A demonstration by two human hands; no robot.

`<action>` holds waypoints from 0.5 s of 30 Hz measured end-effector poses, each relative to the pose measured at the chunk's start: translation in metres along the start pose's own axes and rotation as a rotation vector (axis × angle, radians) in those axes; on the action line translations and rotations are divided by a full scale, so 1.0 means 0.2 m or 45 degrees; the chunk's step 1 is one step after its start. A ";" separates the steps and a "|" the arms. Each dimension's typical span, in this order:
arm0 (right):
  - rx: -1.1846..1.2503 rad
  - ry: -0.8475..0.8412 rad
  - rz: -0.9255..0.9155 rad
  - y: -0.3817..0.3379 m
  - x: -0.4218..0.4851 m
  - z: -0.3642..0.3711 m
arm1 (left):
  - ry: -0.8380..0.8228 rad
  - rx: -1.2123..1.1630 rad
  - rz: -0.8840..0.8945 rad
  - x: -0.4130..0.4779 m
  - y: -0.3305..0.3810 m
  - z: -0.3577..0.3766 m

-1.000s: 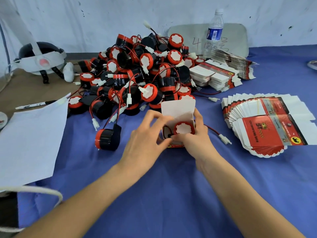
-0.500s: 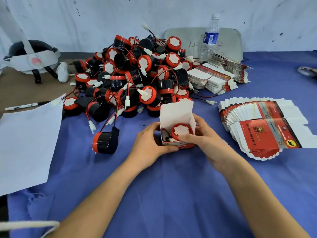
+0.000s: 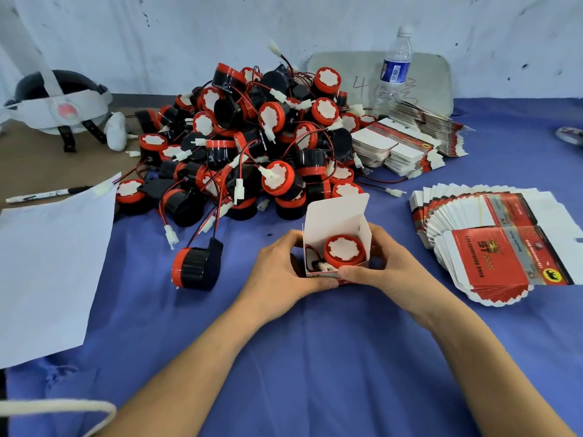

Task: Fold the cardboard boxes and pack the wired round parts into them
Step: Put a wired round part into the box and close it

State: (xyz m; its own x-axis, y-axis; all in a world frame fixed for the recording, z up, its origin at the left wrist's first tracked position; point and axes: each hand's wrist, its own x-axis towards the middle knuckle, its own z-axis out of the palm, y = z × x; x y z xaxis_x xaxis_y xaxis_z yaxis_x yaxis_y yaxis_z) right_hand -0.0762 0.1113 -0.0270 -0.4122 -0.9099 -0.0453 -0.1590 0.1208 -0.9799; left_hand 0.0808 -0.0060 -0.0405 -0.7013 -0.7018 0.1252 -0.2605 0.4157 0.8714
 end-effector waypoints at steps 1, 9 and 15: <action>-0.024 -0.035 0.005 0.00 0.00 -0.02 | -0.023 -0.007 -0.004 0.00 0.00 0.00; -0.119 -0.029 -0.059 0.02 0.01 -0.03 | -0.052 0.022 0.003 -0.01 0.01 0.01; -0.148 -0.021 -0.106 0.03 0.01 -0.02 | -0.060 0.021 0.004 -0.01 0.00 0.01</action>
State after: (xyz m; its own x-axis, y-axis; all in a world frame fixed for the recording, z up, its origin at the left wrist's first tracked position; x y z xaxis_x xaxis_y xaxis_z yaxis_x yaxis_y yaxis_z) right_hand -0.0812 0.1118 -0.0314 -0.3788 -0.9249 0.0315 -0.2951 0.0885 -0.9513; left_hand 0.0799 -0.0035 -0.0412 -0.7325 -0.6726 0.1050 -0.2686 0.4274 0.8632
